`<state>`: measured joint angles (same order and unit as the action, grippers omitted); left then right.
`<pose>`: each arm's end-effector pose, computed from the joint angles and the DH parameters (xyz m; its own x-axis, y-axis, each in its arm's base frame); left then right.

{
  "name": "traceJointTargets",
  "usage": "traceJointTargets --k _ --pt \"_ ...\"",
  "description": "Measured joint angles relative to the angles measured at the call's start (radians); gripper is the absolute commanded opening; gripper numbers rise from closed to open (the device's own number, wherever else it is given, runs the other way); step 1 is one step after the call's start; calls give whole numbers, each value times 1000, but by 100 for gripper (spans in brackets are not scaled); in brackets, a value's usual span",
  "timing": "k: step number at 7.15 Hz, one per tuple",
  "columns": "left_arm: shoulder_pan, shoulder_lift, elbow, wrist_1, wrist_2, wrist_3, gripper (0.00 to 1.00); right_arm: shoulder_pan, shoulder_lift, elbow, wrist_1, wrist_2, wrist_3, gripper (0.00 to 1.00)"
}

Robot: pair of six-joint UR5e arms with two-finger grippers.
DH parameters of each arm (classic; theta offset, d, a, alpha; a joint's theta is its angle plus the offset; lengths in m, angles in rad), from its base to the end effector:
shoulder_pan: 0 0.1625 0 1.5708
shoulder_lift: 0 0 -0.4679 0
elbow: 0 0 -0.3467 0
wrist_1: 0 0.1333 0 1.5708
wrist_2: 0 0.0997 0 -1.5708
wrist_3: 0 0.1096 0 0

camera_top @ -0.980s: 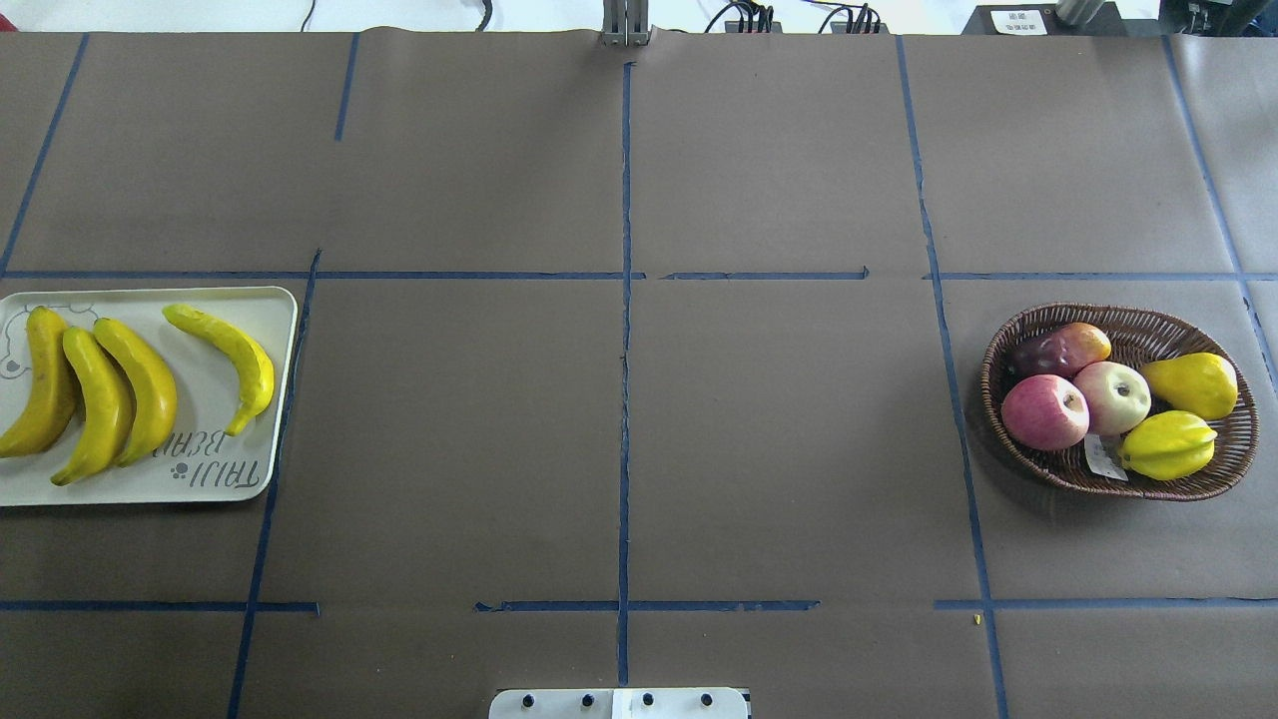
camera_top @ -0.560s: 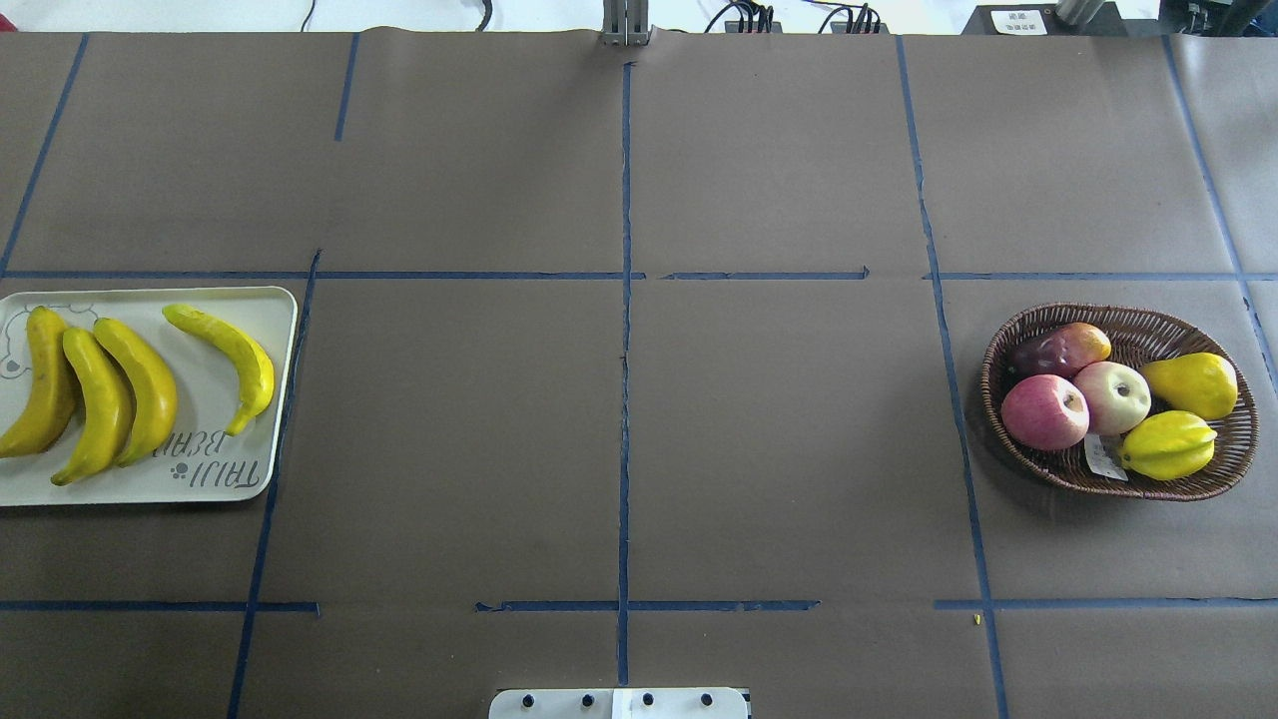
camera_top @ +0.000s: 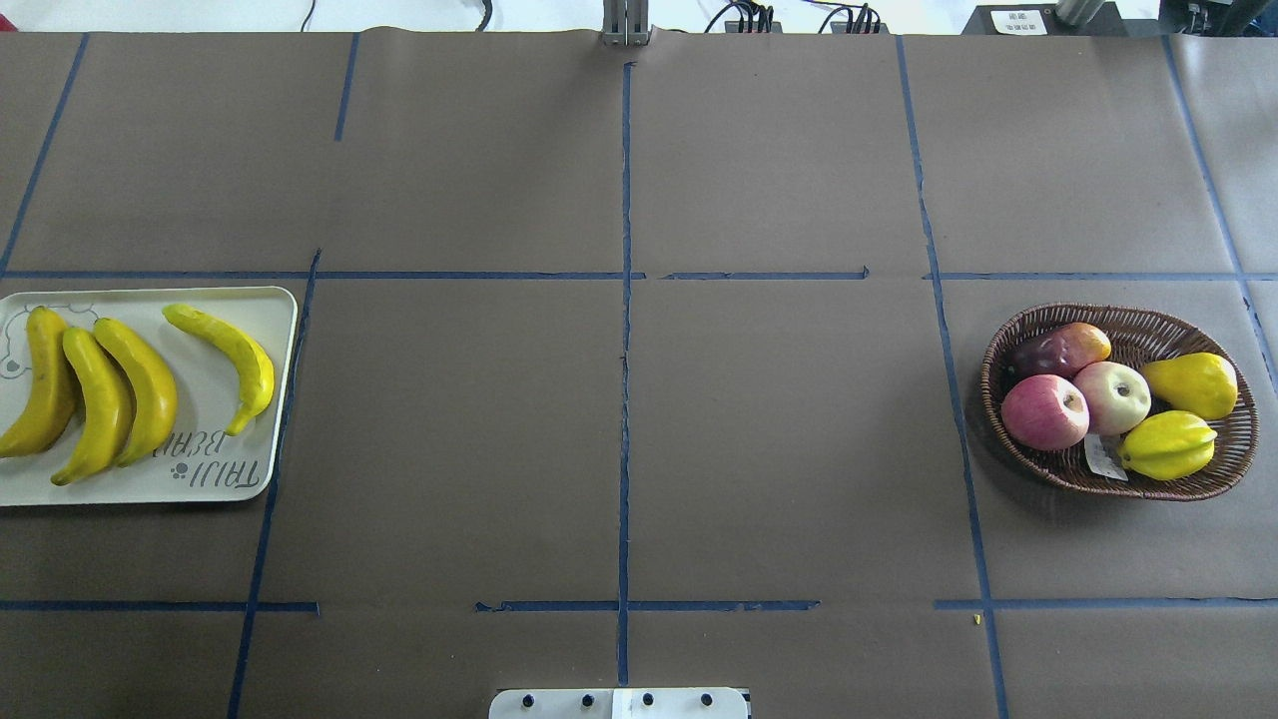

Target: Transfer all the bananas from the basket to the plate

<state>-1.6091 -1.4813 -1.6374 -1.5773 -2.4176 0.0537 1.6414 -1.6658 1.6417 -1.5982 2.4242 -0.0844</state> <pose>-0.0666 -0.4010 0.7107 0.6625 0.0161 -0.7489 0.0027 0.9997 0.0238 0.0787 -0.3935 0.7137 0.6567 0.0008 0.7542 -0.0151 0.9998 0.0121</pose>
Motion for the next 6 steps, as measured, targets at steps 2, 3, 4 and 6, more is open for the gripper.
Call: traceJointTargets --k 2,3,4,6 --pt "0 -1 1 -1 0 0 100 0 -1 -1 -1 -15 0 100" --pt "0 -2 1 -1 0 0 100 0 -1 -1 -1 -18 1 100" --pt "0 -2 1 -1 0 -1 100 0 -2 -2 -1 -18 0 100" --pt "0 -5 1 -1 0 -1 100 0 -1 -2 -1 -19 0 100"
